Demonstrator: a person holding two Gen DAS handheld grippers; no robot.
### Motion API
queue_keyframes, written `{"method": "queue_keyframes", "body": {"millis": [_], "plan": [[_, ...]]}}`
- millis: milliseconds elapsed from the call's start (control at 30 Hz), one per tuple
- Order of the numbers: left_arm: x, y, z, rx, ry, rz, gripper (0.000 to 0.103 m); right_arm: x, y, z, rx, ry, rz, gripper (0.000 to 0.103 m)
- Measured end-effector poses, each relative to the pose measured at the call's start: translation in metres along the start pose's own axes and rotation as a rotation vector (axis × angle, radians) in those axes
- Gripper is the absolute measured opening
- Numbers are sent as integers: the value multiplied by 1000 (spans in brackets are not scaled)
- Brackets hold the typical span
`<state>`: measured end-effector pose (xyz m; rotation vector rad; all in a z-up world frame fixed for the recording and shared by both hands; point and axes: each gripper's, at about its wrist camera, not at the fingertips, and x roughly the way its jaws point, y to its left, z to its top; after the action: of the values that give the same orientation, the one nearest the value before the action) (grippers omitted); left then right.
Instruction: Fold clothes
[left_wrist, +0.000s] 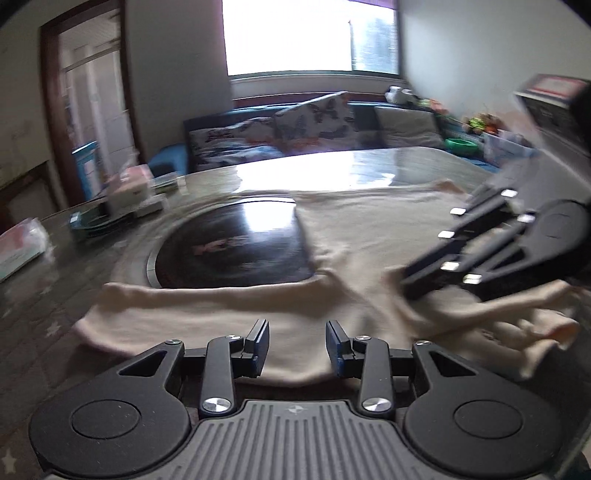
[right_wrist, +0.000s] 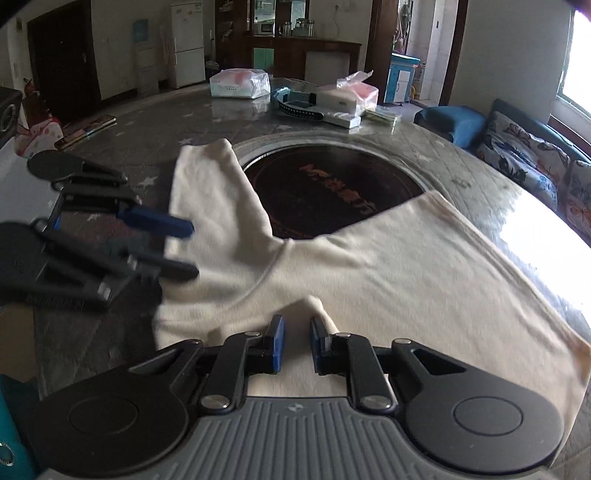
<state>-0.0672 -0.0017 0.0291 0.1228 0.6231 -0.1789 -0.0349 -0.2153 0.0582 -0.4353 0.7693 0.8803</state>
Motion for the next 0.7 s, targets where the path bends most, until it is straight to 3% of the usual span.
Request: {"method": "queue_keyframes", "body": {"millis": [67, 167, 333, 500, 700], "plan": [[2, 19, 1, -51, 1, 68, 39, -5, 5, 1, -18, 6, 4, 17], [5, 50, 2, -137, 7, 179, 41, -5, 13, -1, -59, 28, 5, 30], [12, 94, 3, -275, 20, 338, 41, -3, 17, -1, -63, 32, -3, 30], [24, 116, 4, -341, 44, 405, 41, -12, 17, 1, -72, 21, -20, 30], [36, 129, 2, -436, 67, 394, 36, -27, 15, -6, -51, 6, -44, 30]]}}
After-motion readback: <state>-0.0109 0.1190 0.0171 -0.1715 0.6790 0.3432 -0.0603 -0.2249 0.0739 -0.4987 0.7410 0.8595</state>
